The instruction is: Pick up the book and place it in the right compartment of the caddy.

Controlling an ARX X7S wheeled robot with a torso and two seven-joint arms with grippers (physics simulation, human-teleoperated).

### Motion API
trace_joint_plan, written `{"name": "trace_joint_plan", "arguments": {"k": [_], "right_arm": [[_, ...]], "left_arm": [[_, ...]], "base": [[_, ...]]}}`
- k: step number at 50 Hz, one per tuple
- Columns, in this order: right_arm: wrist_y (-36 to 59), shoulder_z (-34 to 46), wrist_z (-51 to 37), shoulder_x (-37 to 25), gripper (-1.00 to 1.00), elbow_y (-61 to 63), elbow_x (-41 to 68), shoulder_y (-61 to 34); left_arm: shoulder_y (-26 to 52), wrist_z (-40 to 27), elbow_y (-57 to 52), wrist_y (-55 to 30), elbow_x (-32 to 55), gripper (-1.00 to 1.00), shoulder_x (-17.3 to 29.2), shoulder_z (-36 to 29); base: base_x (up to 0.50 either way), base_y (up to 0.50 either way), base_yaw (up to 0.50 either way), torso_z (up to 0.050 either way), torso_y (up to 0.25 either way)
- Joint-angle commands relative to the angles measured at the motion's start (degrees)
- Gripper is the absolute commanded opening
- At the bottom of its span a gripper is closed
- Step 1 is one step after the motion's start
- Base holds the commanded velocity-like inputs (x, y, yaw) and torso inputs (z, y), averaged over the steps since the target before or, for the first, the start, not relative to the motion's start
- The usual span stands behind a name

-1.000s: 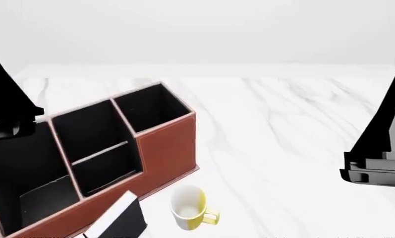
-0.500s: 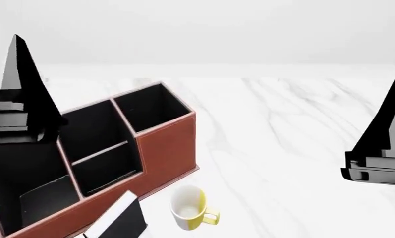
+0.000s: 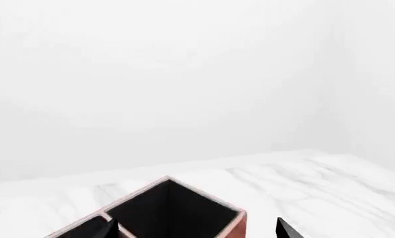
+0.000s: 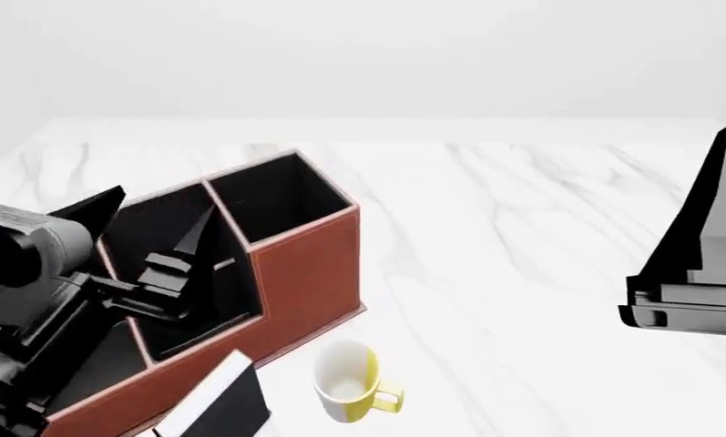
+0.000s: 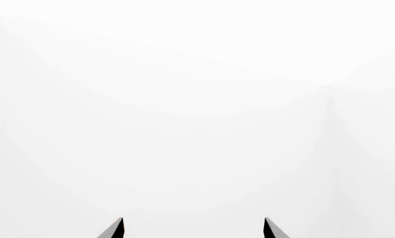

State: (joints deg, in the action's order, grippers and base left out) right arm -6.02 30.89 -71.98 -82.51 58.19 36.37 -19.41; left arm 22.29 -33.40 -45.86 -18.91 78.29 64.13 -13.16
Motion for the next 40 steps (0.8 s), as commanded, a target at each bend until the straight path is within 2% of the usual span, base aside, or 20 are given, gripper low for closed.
{"name": "trace_joint_plan", "arguments": {"k": [1,7,10,20,32,34,35,36,40], "right_arm": [[1.6,0.3,1.3,1.8,1.0,-0.8,0.4,-0.9],[2.1,0.6,1.9,2.7,1.0,-1.2,0.5,-1.2],[2.0,0.6,2.1,2.5,1.0,-1.2,0.7,-1.1],[1.2,0.8,2.2,2.5,1.0,-2.1,0.5,-0.5],[2.0,0.8,2.6,3.0,1.0,-2.2,1.0,-0.8],[2.1,0.8,2.7,3.2,1.0,-2.3,1.0,-0.9],[2.3,0.9,2.8,3.5,1.0,-2.4,1.0,-1.0],[2.5,0.9,3.0,3.8,1.0,-2.5,1.0,-1.2],[3.0,1.0,3.2,4.3,1.0,-2.4,0.9,-1.3]], "left_arm": [[-4.1,4.5,1.4,-2.5,4.5,1.0,2.7,-3.2],[-3.8,2.4,3.2,-5.6,12.4,1.0,4.5,-4.9],[-4.9,2.6,3.6,-5.5,12.8,1.0,4.4,-5.2],[-9.2,3.9,5.5,-5.8,8.3,1.0,3.4,-7.5],[-10.1,4.7,7.6,-7.4,6.6,1.0,2.3,-9.5],[-8.8,3.3,7.4,-9.6,5.7,1.0,2.4,-10.4],[-2.7,-1.4,8.0,-18.2,8.5,1.0,2.0,-14.6],[-5.3,1.4,7.4,-15.6,7.2,1.0,1.8,-12.8],[-5.1,1.4,8.2,-15.9,8.6,1.0,1.7,-12.9]], "base": [[0.0,0.0,0.0,0.0,0.0],[0.0,0.0,0.0,0.0,0.0],[0.0,0.0,0.0,0.0,0.0],[0.0,0.0,0.0,0.0,0.0],[0.0,0.0,0.0,0.0,0.0],[0.0,0.0,0.0,0.0,0.0],[0.0,0.0,0.0,0.0,0.0],[0.0,0.0,0.0,0.0,0.0],[0.0,0.0,0.0,0.0,0.0]]}}
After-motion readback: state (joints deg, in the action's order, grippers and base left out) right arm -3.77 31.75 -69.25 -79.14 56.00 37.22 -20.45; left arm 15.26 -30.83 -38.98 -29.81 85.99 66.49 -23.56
